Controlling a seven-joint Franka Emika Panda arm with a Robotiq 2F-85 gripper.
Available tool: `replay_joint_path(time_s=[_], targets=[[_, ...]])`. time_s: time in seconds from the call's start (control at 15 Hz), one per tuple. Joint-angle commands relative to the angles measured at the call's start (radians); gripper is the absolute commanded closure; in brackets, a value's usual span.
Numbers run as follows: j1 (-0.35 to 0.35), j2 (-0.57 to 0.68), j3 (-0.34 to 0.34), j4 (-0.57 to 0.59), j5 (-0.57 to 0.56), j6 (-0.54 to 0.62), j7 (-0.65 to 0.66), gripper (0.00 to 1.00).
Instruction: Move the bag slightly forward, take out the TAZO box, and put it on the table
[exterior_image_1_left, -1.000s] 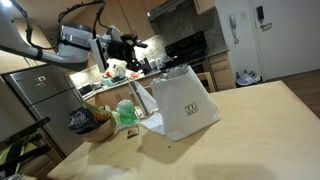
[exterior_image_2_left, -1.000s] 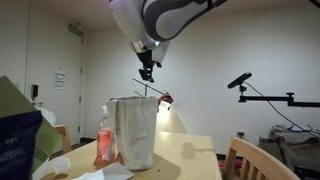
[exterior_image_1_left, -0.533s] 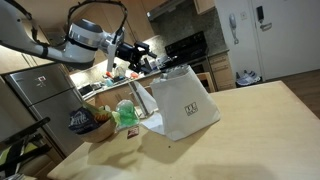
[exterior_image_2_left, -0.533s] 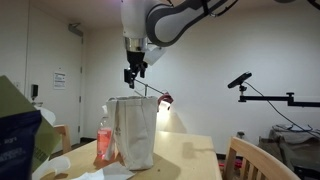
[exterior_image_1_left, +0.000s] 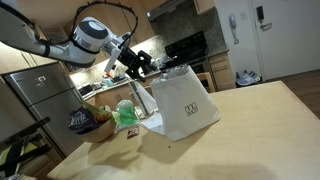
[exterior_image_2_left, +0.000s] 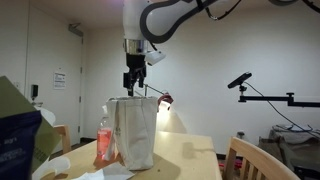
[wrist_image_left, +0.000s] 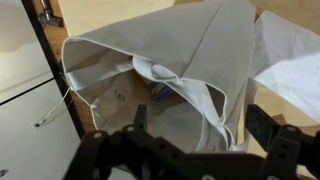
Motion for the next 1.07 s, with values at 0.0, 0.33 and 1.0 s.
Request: replay_joint_path(time_s=[0.0,0.33,1.0], targets=[[0.050,0.046,-0.048,0.078,0.018,-0.119,-0.026,0.00],[0.084,0.123,-0.087,0.157,-0.005,-0.226,-0.025,0.00],[0.092,0.181,-0.101,0.234,-0.023,-0.202,-0.099,0.00]])
